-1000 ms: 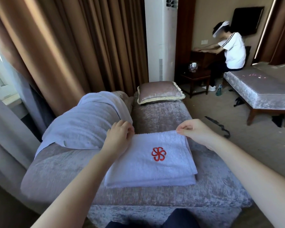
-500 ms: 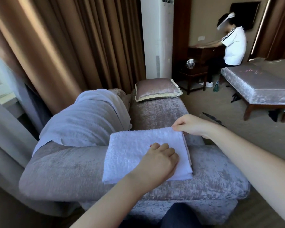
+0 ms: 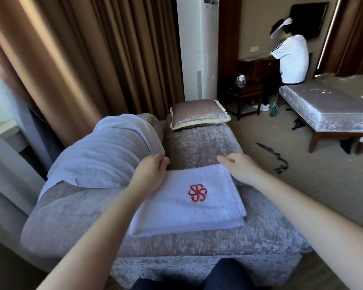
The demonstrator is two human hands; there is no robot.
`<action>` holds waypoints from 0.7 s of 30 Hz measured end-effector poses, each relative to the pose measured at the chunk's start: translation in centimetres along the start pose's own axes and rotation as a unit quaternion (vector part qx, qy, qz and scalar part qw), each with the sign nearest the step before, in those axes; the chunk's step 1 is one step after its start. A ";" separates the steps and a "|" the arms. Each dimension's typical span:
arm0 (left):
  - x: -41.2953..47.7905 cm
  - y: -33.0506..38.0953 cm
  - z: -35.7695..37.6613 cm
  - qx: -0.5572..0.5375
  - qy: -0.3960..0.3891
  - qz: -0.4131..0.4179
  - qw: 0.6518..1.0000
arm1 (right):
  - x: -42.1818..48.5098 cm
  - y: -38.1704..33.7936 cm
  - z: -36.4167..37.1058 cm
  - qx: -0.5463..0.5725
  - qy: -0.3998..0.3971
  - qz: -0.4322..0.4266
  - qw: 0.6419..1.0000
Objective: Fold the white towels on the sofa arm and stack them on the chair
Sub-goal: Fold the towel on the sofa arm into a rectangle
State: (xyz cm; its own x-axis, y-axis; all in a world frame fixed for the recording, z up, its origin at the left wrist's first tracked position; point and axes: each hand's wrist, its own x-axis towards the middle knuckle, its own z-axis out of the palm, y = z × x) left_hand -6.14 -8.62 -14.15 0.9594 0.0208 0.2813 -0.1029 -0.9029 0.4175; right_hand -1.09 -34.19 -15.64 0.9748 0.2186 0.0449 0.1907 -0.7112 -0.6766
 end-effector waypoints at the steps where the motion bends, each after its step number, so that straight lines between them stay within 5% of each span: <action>1: 0.6 -0.7 -0.1 0.020 -0.040 -0.027 0.999 | 0.0 -0.2 0.2 0.008 0.002 0.027 1.000; 5: 1.3 -0.9 0.0 0.031 -0.122 -0.029 0.992 | 0.0 -0.2 0.8 0.058 -0.010 0.055 0.997; 9: 1.5 -0.8 -0.1 -0.012 -0.098 -0.038 0.994 | 0.2 -0.3 0.8 0.141 0.040 0.014 0.989; 17: -2.3 -0.6 1.0 0.099 0.156 0.093 0.978 | -2.1 -0.8 2.3 -0.082 0.156 -0.049 0.983; 21: -5.8 0.1 2.7 0.151 0.101 0.182 0.966 | -5.6 -2.3 4.1 -0.162 0.102 -0.146 0.971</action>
State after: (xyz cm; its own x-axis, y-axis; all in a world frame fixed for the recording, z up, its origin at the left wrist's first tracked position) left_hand -10.97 -9.94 -18.07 0.7995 -0.2665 0.5383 -0.3139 -0.9495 -0.0038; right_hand -7.49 -31.03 -17.41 0.8705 0.3283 0.3666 0.4558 -0.8190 -0.3487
